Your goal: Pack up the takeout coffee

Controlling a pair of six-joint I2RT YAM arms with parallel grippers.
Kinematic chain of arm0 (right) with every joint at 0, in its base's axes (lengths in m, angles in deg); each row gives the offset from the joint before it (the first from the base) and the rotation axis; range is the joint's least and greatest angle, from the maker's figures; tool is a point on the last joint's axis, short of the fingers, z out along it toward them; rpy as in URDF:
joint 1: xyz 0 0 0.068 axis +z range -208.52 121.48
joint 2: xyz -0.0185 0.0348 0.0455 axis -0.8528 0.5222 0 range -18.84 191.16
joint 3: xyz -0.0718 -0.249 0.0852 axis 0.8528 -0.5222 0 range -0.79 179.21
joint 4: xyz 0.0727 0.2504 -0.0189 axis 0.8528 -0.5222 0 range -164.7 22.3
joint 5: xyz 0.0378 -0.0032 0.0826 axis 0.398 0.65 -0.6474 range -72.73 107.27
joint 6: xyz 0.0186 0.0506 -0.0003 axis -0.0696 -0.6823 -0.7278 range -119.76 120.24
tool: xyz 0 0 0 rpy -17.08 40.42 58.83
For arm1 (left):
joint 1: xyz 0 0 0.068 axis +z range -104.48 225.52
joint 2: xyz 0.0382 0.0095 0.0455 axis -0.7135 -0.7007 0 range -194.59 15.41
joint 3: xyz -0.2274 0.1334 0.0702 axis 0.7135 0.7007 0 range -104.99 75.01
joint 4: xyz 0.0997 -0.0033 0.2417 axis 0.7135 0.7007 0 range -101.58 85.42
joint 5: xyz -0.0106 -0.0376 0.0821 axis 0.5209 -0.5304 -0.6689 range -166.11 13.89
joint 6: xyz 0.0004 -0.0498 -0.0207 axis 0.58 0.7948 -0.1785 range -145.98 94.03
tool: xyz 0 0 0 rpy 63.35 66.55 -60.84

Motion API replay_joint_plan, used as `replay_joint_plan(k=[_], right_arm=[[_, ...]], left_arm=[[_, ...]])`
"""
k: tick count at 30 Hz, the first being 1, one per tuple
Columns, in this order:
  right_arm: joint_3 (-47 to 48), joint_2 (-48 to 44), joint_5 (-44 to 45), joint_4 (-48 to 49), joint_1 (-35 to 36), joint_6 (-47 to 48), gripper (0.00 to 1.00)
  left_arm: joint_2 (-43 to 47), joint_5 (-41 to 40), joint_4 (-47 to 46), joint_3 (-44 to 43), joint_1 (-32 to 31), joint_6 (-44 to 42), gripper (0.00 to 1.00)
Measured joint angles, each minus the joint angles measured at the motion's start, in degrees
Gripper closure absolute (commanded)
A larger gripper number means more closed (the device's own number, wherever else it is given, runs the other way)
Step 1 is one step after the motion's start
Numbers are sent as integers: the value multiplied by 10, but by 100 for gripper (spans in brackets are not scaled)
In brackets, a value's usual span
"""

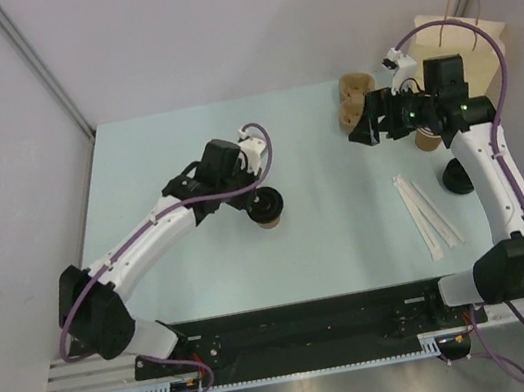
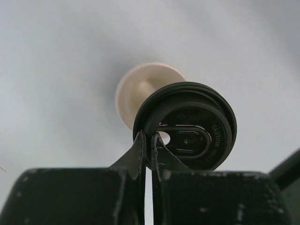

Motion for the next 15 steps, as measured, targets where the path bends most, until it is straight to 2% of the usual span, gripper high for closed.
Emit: replay_joint_plan(k=[6,15], right_arm=[[-7,40,-16,-13,-20,12,0],[-19,42,8,-13,15,38,0]], left_arm=[[-76,-19,0,-56,41,43,100],[-111,-25,9,-65,41,60,100]])
